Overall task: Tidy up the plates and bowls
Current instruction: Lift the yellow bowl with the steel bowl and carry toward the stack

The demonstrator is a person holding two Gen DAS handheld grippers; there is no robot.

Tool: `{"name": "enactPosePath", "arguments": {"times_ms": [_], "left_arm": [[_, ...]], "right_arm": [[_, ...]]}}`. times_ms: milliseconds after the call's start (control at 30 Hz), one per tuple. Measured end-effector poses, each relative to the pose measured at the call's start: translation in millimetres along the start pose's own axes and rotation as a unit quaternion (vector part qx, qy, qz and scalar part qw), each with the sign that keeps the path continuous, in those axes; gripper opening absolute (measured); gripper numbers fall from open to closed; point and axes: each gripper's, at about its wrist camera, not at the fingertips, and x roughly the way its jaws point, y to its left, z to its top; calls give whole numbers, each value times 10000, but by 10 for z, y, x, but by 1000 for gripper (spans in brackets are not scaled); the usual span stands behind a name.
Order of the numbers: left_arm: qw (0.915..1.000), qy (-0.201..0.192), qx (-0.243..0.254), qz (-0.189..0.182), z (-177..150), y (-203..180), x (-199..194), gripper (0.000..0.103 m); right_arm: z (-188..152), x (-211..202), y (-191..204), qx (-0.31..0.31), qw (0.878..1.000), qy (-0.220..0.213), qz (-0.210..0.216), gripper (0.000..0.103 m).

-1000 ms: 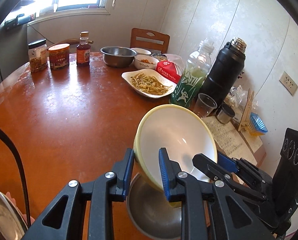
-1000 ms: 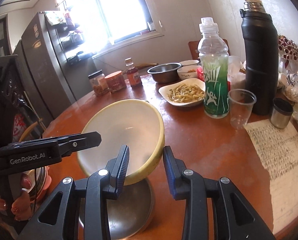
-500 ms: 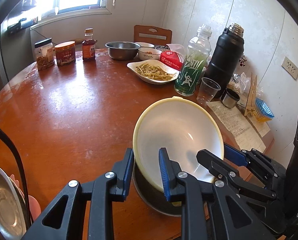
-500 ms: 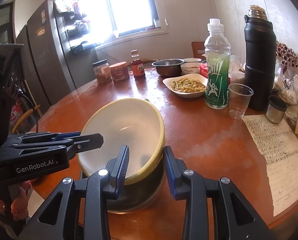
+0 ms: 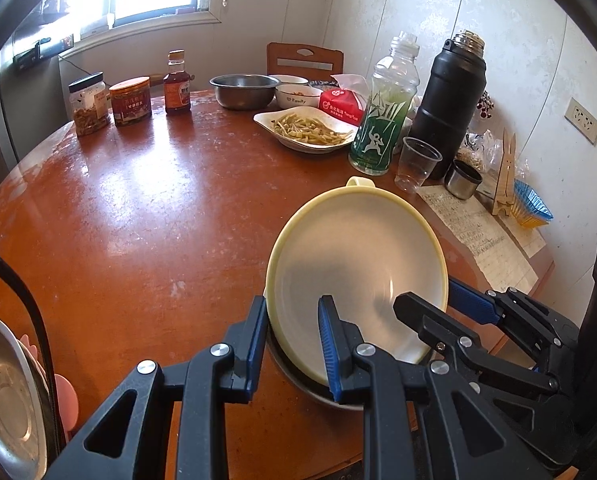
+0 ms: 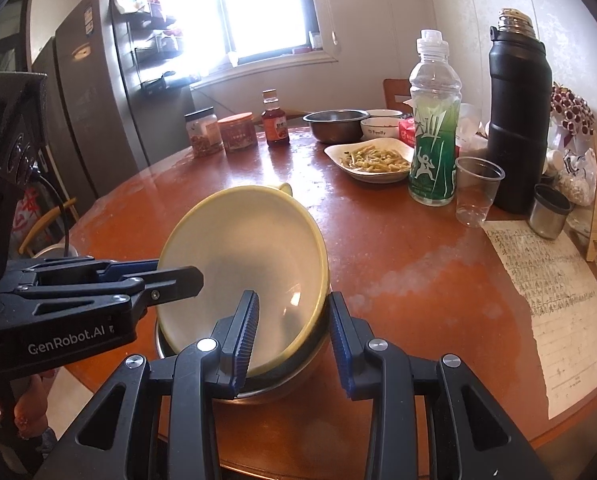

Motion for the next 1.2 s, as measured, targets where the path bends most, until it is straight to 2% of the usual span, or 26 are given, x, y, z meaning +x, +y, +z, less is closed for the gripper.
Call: {"name": "enactPosePath", "arguments": {"times_ms": [400,500,567,633,800,1200], "left_arm": [[10000,42,28,-10,-25,0,-19,26],[9999,23,48,90,-31,10,-38,26],[9999,12,46,165,-31,23,-53,28],[9996,-17,59,271,-42,33,-78,29],[9996,-53,17,281,-52,67,-136,34],[9988,-65,-143,474,-51,145,-184,51]], "right_arm": [[-15,-60,-4,122,9999,-89,26,43],[-18,-84,-48,217,9996,-141,-101,55],[-15,-100,-98,344,9993,-147,-61,56],[-13,-121,-154,489,9987,-148,-35,63],[-18,-153,-241,740,9972,-128,51,69],[-55,-126,-205,871,9959,5,227,70]]}}
